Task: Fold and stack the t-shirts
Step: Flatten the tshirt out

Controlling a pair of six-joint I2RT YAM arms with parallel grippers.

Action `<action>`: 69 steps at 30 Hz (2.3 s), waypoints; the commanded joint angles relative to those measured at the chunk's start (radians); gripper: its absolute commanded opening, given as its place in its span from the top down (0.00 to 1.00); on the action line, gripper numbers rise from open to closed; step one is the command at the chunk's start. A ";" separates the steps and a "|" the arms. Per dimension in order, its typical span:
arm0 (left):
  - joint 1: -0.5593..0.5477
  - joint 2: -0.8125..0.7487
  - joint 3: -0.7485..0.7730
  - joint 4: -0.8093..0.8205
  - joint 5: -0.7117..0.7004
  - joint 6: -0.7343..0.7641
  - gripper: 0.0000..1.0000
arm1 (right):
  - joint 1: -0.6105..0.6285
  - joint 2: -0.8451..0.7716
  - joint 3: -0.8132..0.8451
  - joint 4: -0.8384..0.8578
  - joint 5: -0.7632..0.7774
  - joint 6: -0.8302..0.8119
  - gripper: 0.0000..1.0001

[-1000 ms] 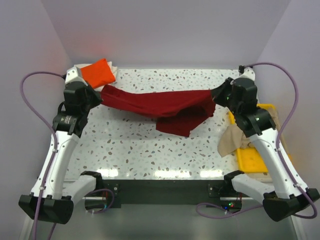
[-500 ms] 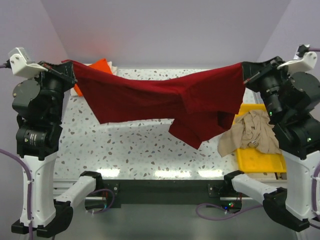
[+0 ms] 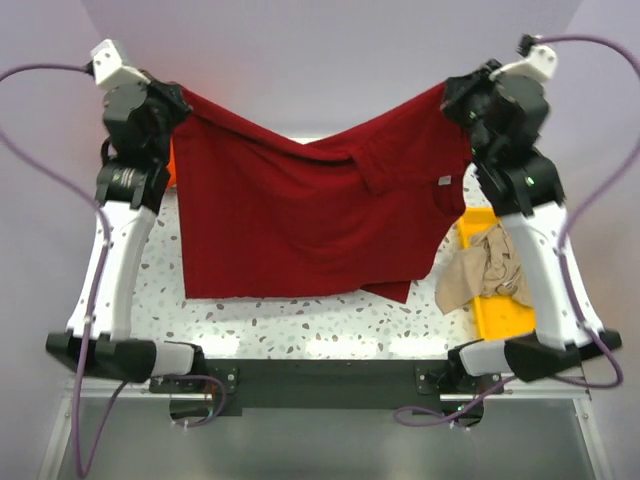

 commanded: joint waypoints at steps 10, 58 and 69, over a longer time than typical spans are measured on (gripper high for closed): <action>0.139 0.568 0.683 0.196 0.145 -0.022 1.00 | -0.122 0.536 0.630 0.208 -0.083 -0.003 1.00; 0.174 -0.274 -1.261 0.165 0.083 -0.363 1.00 | -0.174 -0.199 -1.252 -0.031 -0.345 0.103 1.00; 0.174 -0.234 -1.262 0.235 0.156 -0.338 1.00 | -0.174 -0.303 -1.198 -0.193 -0.327 0.079 0.40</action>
